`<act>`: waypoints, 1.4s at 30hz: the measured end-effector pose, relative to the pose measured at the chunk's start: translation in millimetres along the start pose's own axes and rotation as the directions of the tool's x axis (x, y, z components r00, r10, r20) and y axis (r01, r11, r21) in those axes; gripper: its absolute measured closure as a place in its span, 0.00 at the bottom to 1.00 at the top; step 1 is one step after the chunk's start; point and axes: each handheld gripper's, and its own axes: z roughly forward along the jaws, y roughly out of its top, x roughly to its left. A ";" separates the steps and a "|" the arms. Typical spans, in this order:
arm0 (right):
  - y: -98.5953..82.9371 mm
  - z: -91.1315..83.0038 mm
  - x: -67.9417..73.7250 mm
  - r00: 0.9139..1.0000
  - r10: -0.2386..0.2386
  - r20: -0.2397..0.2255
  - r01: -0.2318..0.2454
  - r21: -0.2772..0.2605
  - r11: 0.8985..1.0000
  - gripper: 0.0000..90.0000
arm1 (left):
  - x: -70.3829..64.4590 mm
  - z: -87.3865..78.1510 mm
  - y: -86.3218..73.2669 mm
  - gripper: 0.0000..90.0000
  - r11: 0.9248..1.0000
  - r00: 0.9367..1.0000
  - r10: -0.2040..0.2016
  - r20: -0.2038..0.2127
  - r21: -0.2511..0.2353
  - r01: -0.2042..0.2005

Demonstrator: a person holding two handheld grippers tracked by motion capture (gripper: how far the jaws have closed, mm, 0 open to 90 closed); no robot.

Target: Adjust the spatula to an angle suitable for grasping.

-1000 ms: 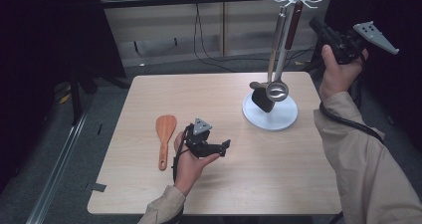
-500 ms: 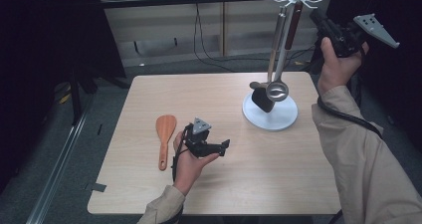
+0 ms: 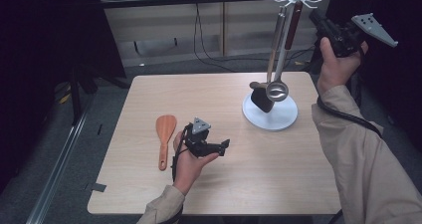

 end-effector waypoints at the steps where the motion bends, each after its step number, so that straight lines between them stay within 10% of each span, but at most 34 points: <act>1: 1.1 0.4 0.7 1.000 0.004 0.004 -0.004 -0.005 1.000 1.00 | 0.1 0.3 -0.1 0.10 1.000 1.000 0.001 0.001 0.001 -0.001; 42: -1.5 4.5 25.5 0.996 -0.035 -0.081 0.035 0.006 0.999 1.00 | 0.3 -2.0 2.0 0.10 1.000 1.000 0.005 -0.003 -0.006 -0.005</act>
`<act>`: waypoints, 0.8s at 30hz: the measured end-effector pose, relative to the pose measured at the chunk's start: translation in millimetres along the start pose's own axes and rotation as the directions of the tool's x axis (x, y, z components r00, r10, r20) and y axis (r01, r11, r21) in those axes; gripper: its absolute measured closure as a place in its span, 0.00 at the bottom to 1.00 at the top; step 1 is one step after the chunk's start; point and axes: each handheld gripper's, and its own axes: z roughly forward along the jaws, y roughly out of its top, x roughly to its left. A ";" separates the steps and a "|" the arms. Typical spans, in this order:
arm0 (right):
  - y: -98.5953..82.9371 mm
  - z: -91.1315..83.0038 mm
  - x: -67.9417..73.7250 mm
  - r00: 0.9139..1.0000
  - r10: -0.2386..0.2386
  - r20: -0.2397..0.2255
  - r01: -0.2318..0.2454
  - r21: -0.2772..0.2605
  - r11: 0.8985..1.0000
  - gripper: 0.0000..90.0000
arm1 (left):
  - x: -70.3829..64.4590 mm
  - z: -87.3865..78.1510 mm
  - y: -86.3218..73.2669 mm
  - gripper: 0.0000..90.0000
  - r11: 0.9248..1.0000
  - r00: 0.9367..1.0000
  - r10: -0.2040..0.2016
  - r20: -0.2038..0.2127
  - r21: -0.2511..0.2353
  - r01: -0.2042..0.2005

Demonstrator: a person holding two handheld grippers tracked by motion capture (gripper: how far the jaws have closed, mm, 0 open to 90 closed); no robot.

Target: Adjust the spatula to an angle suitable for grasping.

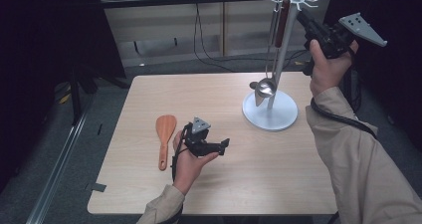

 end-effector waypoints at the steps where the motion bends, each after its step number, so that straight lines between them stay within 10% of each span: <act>1: -0.2 0.1 0.0 1.000 -0.004 0.000 0.004 0.002 1.000 1.00 | 0.1 0.0 0.0 0.10 1.000 1.000 0.000 0.000 0.000 0.000; 24: -8.7 -9.6 1.6 1.000 0.013 -0.016 -0.013 0.028 1.000 0.90 | 0.2 -1.0 0.8 0.10 1.000 1.000 -0.003 -0.007 -0.006 0.003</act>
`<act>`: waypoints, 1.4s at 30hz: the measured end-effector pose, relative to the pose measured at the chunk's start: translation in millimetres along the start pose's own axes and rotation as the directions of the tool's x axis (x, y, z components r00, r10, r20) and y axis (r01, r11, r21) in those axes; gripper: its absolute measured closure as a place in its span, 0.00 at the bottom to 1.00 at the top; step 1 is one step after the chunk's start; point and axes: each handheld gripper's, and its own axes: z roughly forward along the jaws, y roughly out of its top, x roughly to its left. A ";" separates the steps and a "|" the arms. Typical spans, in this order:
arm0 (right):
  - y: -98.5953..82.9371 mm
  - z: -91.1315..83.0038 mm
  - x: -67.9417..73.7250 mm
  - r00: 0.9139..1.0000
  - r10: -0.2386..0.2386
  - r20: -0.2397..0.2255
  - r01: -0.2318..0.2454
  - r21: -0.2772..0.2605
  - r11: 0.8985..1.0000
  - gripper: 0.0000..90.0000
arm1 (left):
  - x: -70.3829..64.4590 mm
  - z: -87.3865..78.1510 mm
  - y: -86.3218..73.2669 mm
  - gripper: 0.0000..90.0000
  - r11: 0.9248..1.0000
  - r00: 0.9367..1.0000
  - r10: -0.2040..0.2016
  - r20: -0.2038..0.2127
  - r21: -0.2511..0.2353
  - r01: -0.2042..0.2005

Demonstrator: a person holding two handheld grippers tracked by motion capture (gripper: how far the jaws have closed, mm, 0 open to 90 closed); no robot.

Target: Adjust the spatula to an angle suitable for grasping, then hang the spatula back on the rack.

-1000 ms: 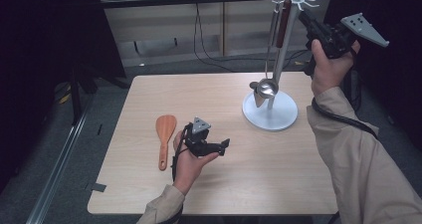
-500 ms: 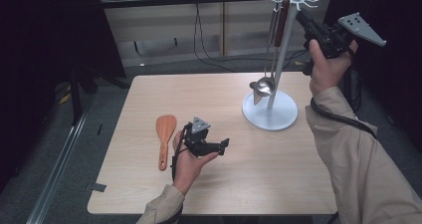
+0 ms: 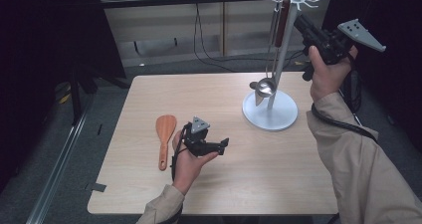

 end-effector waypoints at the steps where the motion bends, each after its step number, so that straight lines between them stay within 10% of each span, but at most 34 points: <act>1: -1.2 -1.6 0.8 1.000 0.008 -0.007 -0.008 -0.001 1.000 0.89 | 0.1 0.0 -0.1 0.10 1.000 1.000 0.000 0.002 0.000 0.000; 32: -82.3 -46.2 39.6 0.983 0.045 -0.179 -0.002 0.230 0.973 0.39 | 2.0 2.6 -0.3 0.10 1.000 1.000 0.005 -0.004 0.012 -0.005; 42: -114.8 -67.3 50.6 0.975 0.046 -0.219 0.029 0.327 0.945 0.29 | 10.9 -4.0 -1.1 0.11 1.000 0.999 0.009 -0.033 0.029 -0.009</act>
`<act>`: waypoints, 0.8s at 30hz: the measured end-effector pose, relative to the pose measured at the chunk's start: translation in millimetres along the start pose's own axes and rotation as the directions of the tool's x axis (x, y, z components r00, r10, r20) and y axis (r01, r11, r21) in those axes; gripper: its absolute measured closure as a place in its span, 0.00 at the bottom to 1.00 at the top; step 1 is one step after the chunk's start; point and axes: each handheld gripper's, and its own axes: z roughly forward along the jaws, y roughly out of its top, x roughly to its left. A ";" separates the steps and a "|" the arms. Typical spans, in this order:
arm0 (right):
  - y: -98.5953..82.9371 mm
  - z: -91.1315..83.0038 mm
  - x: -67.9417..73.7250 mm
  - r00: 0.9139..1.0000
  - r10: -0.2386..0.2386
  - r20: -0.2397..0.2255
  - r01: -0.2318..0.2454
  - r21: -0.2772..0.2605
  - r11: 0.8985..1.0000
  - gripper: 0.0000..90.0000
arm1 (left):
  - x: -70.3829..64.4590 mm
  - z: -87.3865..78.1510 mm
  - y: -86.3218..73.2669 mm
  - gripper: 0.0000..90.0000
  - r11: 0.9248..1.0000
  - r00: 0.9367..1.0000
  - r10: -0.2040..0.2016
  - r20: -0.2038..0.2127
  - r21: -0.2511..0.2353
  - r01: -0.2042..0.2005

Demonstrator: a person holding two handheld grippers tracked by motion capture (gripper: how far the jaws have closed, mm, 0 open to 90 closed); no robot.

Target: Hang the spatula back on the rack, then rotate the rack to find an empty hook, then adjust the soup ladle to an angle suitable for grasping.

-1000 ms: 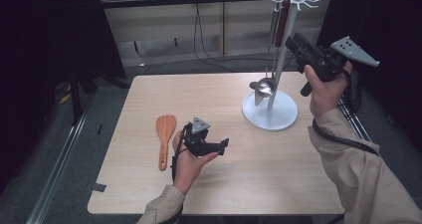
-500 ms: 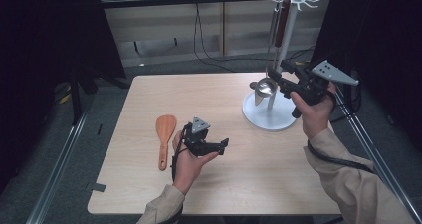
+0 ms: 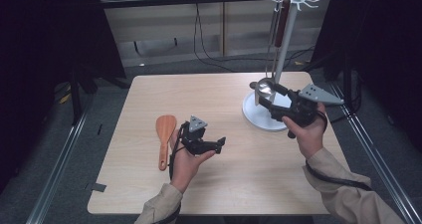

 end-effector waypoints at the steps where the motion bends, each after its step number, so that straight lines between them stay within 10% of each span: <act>1: -5.4 -1.2 2.2 1.000 -0.003 -0.005 0.003 0.022 1.000 0.28 | -0.2 0.0 -0.8 0.12 1.000 1.000 -0.012 -0.002 -0.007 0.012; 13: -37.8 -14.6 19.3 0.999 -0.019 -0.049 0.025 0.110 0.994 0.26 | 31.2 -25.9 -16.2 0.24 0.999 0.999 0.004 -0.035 0.040 -0.002; 24: -52.1 -18.0 22.9 0.998 0.008 -0.067 0.001 0.134 0.991 0.26 | 69.2 -62.8 -36.6 0.77 0.988 0.991 -0.033 -0.127 0.144 0.051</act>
